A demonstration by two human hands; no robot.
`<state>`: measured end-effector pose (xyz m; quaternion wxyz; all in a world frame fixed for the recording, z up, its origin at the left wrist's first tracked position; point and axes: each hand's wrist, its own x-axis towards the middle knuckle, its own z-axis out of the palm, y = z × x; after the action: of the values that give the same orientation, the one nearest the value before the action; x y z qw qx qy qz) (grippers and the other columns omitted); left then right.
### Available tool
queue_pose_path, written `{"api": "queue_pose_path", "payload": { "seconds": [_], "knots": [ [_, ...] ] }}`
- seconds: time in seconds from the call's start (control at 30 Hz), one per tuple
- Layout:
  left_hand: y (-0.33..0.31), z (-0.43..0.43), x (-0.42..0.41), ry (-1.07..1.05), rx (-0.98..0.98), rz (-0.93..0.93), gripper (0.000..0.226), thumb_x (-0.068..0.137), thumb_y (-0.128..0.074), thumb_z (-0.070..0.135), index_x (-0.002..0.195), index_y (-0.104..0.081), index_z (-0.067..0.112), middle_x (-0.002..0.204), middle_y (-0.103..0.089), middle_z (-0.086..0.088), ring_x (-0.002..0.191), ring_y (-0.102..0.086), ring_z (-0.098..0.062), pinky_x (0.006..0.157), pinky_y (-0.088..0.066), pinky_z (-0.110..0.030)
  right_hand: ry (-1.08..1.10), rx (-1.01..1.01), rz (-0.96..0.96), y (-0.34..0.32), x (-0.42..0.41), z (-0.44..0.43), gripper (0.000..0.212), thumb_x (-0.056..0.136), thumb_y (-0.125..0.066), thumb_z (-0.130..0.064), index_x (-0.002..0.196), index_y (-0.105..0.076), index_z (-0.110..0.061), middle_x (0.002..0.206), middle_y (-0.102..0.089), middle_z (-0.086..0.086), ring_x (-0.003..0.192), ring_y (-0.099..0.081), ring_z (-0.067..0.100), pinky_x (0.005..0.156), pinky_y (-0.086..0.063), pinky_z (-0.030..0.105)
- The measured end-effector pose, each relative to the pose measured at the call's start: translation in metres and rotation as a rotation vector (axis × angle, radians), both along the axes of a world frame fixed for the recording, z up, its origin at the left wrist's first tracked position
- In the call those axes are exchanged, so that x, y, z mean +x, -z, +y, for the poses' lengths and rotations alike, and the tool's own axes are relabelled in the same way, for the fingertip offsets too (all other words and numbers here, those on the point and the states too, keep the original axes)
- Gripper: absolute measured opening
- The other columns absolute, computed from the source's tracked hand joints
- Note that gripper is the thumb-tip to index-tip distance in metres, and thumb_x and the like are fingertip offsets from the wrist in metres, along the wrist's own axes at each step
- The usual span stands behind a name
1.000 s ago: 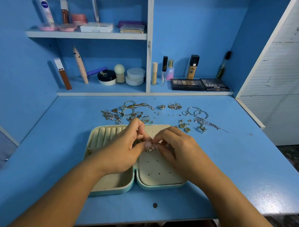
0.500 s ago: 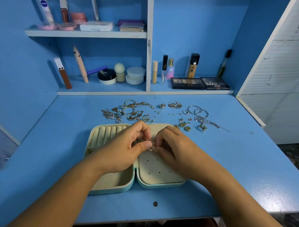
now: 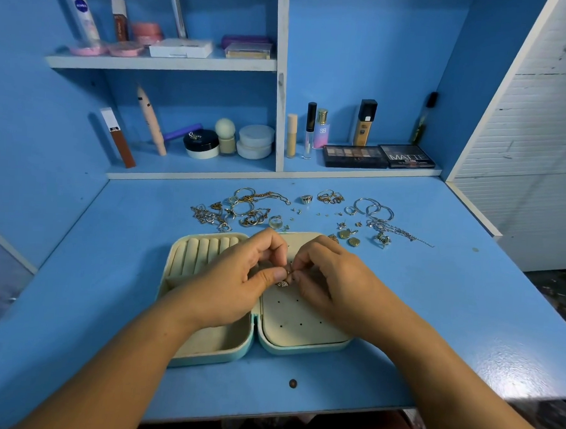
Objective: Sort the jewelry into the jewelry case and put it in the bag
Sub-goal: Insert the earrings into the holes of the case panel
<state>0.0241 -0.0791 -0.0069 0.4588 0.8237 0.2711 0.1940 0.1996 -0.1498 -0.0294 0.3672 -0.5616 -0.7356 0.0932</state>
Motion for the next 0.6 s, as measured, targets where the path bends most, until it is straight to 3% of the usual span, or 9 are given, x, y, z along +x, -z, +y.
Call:
{"api": "queue_pose_path", "payload": {
  "seconds": [0.1, 0.17, 0.27, 0.33, 0.5, 0.6],
  "knots": [
    [0.0021, -0.0004, 0.0006, -0.023, 0.016, 0.011, 0.022, 0.094, -0.057, 0.011, 0.087, -0.048, 0.031, 0.085, -0.061, 0.009, 0.09, -0.054, -0.031, 0.084, -0.044, -0.05, 0.0, 0.03, -0.017, 0.0005, 0.0003, -0.0001, 0.013, 0.083, -0.05, -0.021, 0.081, -0.058, -0.011, 0.083, -0.053, -0.001, 0.072, -0.04, 0.001, 0.068, -0.034, 0.005],
    [0.0051, -0.0006, 0.002, -0.079, 0.066, 0.037, 0.017, 0.093, -0.06, 0.019, 0.089, -0.051, 0.032, 0.087, -0.063, 0.014, 0.086, -0.056, -0.031, 0.079, -0.046, -0.048, 0.01, 0.039, -0.017, -0.0001, -0.0005, -0.0004, 0.014, 0.081, -0.048, -0.022, 0.078, -0.056, -0.011, 0.08, -0.05, -0.003, 0.07, -0.039, 0.0, 0.066, -0.032, 0.003],
    [0.0062, -0.0026, 0.0038, -0.156, 0.223, 0.038, 0.014, 0.089, -0.066, 0.021, 0.092, -0.062, 0.034, 0.087, -0.065, 0.024, 0.073, -0.06, -0.002, 0.066, -0.046, -0.018, 0.036, 0.039, -0.012, 0.0, -0.0003, 0.0001, 0.014, 0.079, -0.046, -0.023, 0.077, -0.055, -0.012, 0.079, -0.044, -0.006, 0.067, -0.042, -0.006, 0.063, -0.031, 0.002],
    [0.0048, -0.0046, 0.0035, -0.169, 0.346, 0.038, 0.014, 0.087, -0.069, 0.02, 0.089, -0.067, 0.033, 0.083, -0.063, 0.028, 0.07, -0.056, 0.004, 0.063, -0.038, -0.007, 0.058, 0.04, -0.02, 0.0015, -0.0003, 0.001, 0.016, 0.079, -0.045, -0.025, 0.077, -0.055, -0.013, 0.078, -0.043, -0.007, 0.064, -0.04, 0.0, 0.062, -0.031, 0.002],
    [0.004, -0.0044, 0.0024, -0.18, 0.505, 0.01, 0.01, 0.081, -0.065, 0.028, 0.085, -0.074, 0.025, 0.081, -0.063, 0.022, 0.078, -0.056, 0.006, 0.071, -0.037, -0.005, 0.079, 0.053, -0.073, 0.003, 0.0005, 0.0048, 0.02, 0.079, -0.044, -0.027, 0.076, -0.056, -0.011, 0.077, -0.042, -0.007, 0.067, -0.035, 0.002, 0.064, -0.031, 0.0],
    [0.0016, -0.0068, 0.0034, -0.195, 0.514, 0.02, 0.011, 0.081, -0.065, 0.032, 0.083, -0.074, 0.027, 0.081, -0.065, 0.019, 0.081, -0.058, 0.001, 0.074, -0.044, -0.014, 0.072, 0.04, -0.088, 0.0017, -0.0003, 0.0055, 0.02, 0.079, -0.044, -0.027, 0.075, -0.056, -0.011, 0.077, -0.043, -0.007, 0.068, -0.033, 0.002, 0.064, -0.03, 0.001]
  ]
}}
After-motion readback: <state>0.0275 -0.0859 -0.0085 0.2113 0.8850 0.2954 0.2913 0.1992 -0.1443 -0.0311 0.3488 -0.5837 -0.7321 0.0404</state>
